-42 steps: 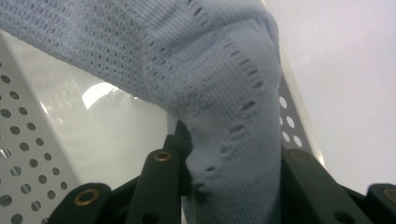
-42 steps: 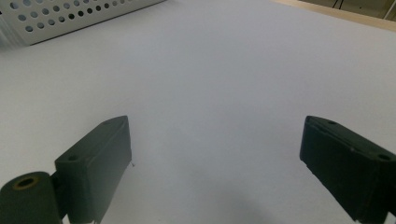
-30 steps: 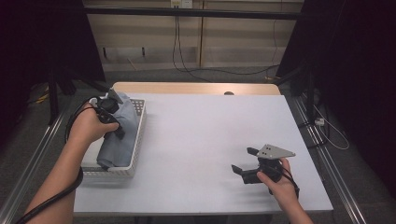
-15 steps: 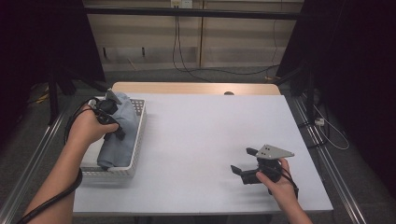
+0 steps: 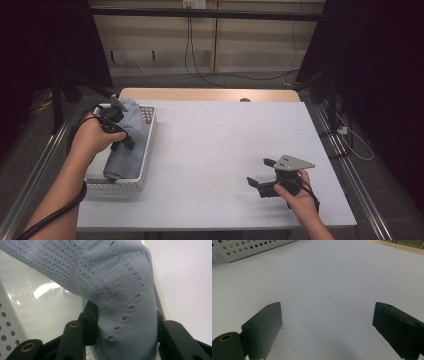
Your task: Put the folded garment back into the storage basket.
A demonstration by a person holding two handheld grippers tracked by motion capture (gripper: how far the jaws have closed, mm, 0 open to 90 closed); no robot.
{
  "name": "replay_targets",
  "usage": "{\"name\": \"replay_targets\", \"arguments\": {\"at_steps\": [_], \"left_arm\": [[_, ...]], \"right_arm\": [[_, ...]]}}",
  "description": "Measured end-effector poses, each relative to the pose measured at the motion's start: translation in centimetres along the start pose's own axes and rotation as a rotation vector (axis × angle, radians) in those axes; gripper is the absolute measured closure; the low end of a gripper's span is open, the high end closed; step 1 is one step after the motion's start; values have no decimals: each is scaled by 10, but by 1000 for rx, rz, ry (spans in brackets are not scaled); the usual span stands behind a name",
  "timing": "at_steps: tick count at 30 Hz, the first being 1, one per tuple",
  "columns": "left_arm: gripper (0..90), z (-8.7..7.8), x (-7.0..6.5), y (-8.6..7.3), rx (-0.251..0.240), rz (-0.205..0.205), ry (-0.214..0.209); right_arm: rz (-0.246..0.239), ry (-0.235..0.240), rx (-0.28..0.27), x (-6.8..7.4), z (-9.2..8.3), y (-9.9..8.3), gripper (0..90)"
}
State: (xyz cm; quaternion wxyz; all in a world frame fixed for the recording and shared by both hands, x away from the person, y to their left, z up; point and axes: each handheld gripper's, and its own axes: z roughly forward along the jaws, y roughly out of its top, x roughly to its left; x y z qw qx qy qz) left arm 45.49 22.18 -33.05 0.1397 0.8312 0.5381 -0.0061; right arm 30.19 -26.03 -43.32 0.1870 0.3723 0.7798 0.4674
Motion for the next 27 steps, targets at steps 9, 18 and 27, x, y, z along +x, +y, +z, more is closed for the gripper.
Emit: {"name": "replay_targets", "arguments": {"at_steps": [9, 18, 27], "left_arm": [[470, -1, 3, -2, -3, -7, 9], [406, 0, 9, -4, -8, -48, -8], [358, 2, 13, -6, -7, -70, -3]], "right_arm": [[-3, 1, 2, 0, 0, 0, 90], [0, 1, 3, 0, 0, 0, 90], [-2, 1, 3, 0, 0, 0, 89]]}}
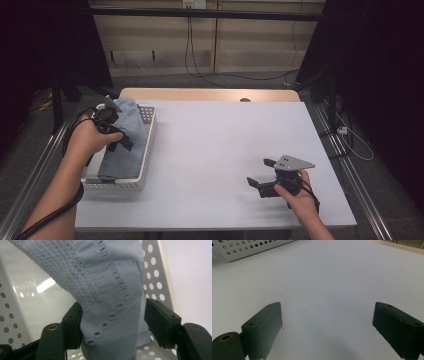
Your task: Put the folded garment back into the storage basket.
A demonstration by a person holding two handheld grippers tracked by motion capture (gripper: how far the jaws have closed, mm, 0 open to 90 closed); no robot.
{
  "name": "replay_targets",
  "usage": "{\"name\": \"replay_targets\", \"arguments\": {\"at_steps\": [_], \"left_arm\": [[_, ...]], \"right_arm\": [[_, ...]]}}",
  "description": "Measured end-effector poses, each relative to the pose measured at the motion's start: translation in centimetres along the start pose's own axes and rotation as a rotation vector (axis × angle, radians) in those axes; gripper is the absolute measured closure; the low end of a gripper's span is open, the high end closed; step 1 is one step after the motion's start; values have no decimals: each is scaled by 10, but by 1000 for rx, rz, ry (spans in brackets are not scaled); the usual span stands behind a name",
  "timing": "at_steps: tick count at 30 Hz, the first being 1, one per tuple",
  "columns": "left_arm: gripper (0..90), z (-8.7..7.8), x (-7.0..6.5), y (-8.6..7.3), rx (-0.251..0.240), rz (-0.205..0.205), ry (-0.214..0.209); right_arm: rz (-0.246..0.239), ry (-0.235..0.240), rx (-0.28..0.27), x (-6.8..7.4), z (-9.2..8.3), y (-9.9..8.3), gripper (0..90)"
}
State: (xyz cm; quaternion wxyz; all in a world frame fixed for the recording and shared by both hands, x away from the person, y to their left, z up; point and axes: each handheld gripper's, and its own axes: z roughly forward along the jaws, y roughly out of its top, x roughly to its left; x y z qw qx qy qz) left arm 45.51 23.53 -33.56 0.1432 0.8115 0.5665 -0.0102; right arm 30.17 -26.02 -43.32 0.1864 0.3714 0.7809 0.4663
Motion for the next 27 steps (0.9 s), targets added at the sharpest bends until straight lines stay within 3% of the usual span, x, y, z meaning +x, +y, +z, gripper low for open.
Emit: {"name": "replay_targets", "arguments": {"at_steps": [27], "left_arm": [[275, 0, 6, -2, -6, -22, 7]], "right_arm": [[1, 0, -1, 0, 0, 0, 89]]}}
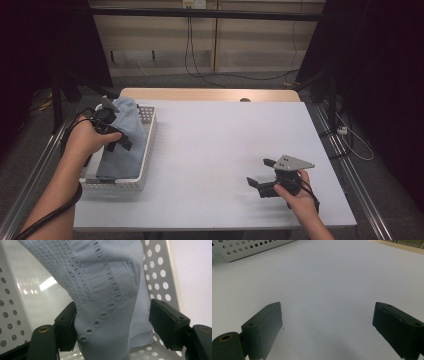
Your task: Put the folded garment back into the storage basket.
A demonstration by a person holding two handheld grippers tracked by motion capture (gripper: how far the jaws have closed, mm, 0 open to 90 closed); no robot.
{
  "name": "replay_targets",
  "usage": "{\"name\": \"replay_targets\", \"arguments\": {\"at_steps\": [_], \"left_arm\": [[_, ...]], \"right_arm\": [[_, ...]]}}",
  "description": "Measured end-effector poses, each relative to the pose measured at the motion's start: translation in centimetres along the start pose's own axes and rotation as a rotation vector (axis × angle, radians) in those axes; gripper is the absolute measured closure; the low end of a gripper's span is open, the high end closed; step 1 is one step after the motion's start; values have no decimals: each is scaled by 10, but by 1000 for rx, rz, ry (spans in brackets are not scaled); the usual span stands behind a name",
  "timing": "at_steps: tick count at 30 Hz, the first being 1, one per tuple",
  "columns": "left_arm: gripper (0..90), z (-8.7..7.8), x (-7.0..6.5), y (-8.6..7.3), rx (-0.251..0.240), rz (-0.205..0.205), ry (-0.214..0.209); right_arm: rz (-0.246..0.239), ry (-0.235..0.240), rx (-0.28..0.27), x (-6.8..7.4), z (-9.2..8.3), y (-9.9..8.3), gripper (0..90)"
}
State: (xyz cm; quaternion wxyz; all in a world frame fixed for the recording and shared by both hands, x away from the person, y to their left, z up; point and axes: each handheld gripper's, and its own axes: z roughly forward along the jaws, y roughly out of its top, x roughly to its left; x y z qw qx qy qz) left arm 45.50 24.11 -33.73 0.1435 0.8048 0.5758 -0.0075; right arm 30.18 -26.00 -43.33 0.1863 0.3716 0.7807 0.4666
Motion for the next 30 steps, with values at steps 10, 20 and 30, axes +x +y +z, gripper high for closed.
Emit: {"name": "replay_targets", "arguments": {"at_steps": [10, 20, 30], "left_arm": [[235, 0, 4, -2, -1, -21, 4], [229, 1, 9, -4, 1, -30, 9], [227, -1, 14, -6, -1, -48, 16]], "right_arm": [[-1, 1, 1, 0, 0, 0, 89], [0, 3, 3, 1, 1, 0, 89], [1, 2, 3, 1, 1, 0, 89]]}}
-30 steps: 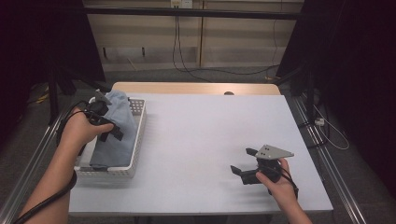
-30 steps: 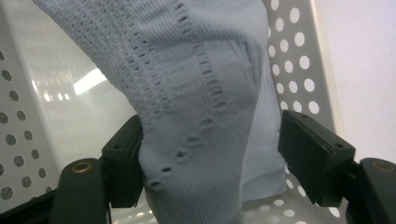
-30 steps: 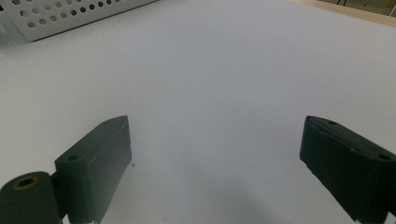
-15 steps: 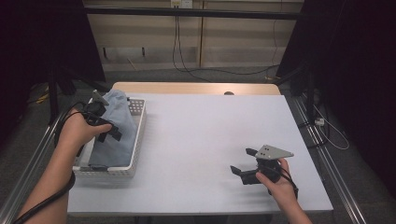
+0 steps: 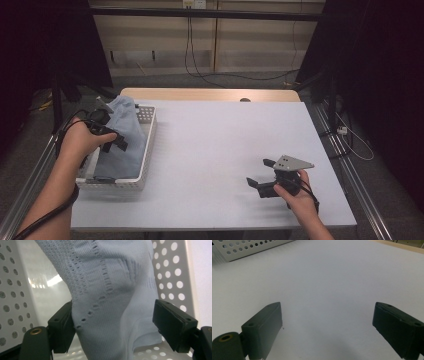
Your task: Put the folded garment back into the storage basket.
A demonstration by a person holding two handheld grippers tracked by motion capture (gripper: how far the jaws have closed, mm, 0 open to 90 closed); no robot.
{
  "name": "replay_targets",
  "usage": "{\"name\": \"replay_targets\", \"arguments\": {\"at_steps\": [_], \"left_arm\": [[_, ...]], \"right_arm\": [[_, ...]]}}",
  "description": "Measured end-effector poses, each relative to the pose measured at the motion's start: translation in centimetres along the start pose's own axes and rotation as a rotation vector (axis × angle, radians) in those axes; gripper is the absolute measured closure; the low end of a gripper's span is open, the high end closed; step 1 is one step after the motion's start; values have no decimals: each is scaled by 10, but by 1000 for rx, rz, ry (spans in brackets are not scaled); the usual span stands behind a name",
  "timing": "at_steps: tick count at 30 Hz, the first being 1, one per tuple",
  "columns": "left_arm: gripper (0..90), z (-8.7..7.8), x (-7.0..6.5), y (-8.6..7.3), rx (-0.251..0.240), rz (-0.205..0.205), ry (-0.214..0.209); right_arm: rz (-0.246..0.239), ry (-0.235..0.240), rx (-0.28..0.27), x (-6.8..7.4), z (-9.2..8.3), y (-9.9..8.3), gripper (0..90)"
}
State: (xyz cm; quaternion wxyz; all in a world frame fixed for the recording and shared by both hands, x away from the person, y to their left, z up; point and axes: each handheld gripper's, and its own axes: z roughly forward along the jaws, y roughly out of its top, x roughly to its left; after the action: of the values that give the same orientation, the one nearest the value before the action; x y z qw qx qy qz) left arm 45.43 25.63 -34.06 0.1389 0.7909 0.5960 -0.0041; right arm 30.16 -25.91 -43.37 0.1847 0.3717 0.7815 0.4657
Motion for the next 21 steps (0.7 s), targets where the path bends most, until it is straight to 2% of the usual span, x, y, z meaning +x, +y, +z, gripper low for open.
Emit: {"name": "replay_targets", "arguments": {"at_steps": [4, 10, 14, 21], "left_arm": [[223, 1, 3, -2, -2, -11, 0], [216, 1, 6, -3, 1, -9, 11], [212, -2, 9, -3, -2, -7, 4], [203, -7, 12, -3, -18, -7, 24]], "right_arm": [[0, 0, 0, 0, 0, 0, 89], [-2, 1, 0, 0, 0, 0, 89], [-2, 0, 1, 0, 0, 0, 89], [-3, 3, 1, 1, 1, 0, 89]]}}
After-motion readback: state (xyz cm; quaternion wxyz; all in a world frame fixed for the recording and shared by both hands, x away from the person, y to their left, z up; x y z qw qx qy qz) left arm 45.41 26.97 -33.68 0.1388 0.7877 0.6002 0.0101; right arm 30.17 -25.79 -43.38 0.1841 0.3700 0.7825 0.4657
